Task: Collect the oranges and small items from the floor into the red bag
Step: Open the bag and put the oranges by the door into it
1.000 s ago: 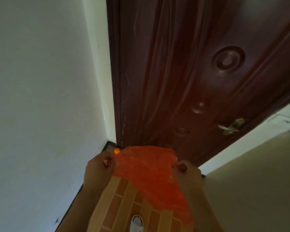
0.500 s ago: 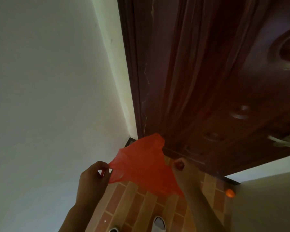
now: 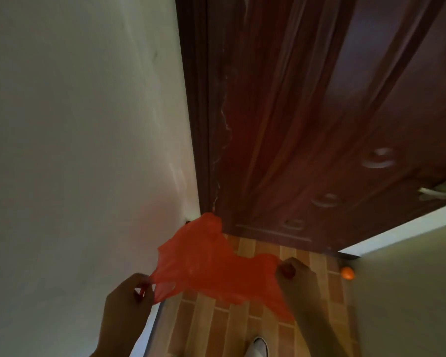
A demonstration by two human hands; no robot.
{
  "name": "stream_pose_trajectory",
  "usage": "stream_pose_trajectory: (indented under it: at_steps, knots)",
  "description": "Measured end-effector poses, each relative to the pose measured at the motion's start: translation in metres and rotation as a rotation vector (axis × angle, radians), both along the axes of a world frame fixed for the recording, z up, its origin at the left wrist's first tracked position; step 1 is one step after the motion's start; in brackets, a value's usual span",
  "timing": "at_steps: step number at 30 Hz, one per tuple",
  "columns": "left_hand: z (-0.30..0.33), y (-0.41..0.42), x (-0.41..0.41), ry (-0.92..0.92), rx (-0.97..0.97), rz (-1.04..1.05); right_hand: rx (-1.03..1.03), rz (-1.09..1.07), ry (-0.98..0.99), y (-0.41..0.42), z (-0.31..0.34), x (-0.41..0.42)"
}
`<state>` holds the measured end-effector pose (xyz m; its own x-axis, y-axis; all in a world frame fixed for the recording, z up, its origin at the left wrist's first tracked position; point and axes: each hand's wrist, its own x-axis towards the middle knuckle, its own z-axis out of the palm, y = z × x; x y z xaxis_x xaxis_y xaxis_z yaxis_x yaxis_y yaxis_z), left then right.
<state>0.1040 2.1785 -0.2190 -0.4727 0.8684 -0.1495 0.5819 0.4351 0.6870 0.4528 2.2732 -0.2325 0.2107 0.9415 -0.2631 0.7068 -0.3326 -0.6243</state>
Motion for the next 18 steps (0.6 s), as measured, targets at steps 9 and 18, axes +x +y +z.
stream_pose_trajectory:
  at_steps: [9,18]
  knots:
    - [-0.146,0.041,-0.032,0.055,-0.163,-0.119,-0.113,-0.034,-0.053,0.033,-0.124,-0.036]
    - [-0.297,0.136,-0.015,-0.038,-0.086,-0.145,-0.089,0.062,-0.050,0.106,-0.280,-0.059]
